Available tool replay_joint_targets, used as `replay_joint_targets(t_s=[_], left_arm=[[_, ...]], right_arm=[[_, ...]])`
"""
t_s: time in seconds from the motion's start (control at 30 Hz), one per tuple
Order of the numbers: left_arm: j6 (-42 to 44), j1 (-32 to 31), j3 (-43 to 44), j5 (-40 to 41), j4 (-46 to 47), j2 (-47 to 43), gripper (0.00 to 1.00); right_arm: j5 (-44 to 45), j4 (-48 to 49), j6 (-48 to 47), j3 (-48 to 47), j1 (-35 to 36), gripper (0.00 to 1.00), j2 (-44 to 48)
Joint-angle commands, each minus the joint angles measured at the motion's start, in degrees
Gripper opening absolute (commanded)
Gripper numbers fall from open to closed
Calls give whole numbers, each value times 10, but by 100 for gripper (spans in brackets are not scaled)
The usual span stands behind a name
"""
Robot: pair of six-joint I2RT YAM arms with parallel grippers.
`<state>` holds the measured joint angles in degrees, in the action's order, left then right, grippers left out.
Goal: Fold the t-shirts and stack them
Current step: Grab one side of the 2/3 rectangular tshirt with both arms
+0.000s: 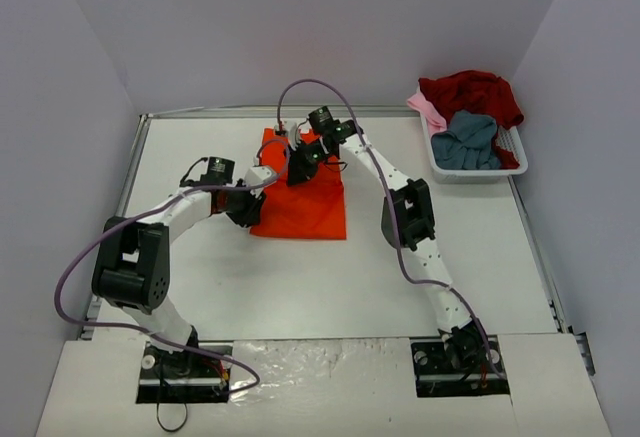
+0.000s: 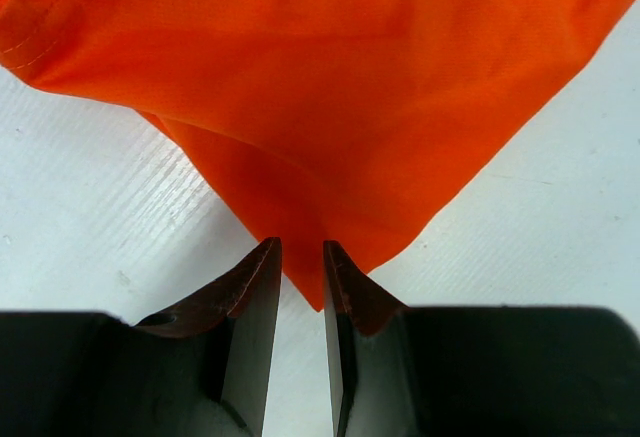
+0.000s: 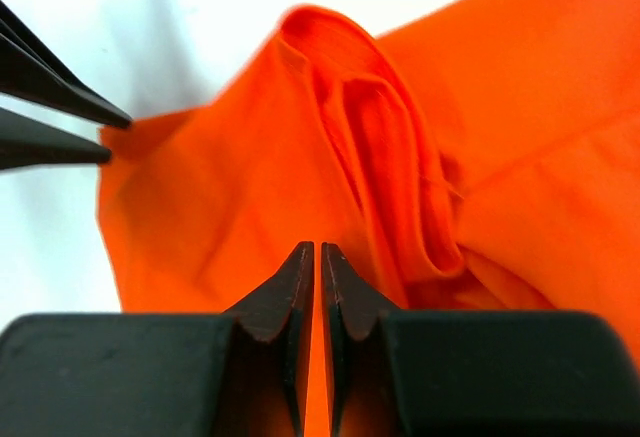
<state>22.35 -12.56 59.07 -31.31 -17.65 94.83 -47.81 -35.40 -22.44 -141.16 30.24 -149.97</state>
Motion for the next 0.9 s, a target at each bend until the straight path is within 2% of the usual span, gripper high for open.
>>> replay_joint_targets(t_s=[0.0, 0.07, 0.4, 0.47, 0.5, 0.57, 0.87], left_arm=[[-20, 4, 2, -43, -5, -28, 23], [-22, 4, 2, -49, -4, -22, 23], [-20, 4, 3, -53, -8, -5, 23], [-20, 4, 1, -53, -9, -4, 23], [-18, 4, 1, -53, -10, -3, 23], [-16, 4, -1, -49, -10, -3, 23], [-15, 11, 2, -25, -14, -7, 23]], right_arm=[[-39, -9, 17, -46, 9, 6, 0], [-37, -7, 17, -51, 13, 10, -6], [-19, 11, 40, -82, 29, 15, -58], [-11, 20, 45, -87, 30, 10, -69], [1, 22, 49, -88, 31, 4, -73], [10, 27, 54, -88, 31, 0, -84], [27, 26, 58, -70, 31, 0, -105]])
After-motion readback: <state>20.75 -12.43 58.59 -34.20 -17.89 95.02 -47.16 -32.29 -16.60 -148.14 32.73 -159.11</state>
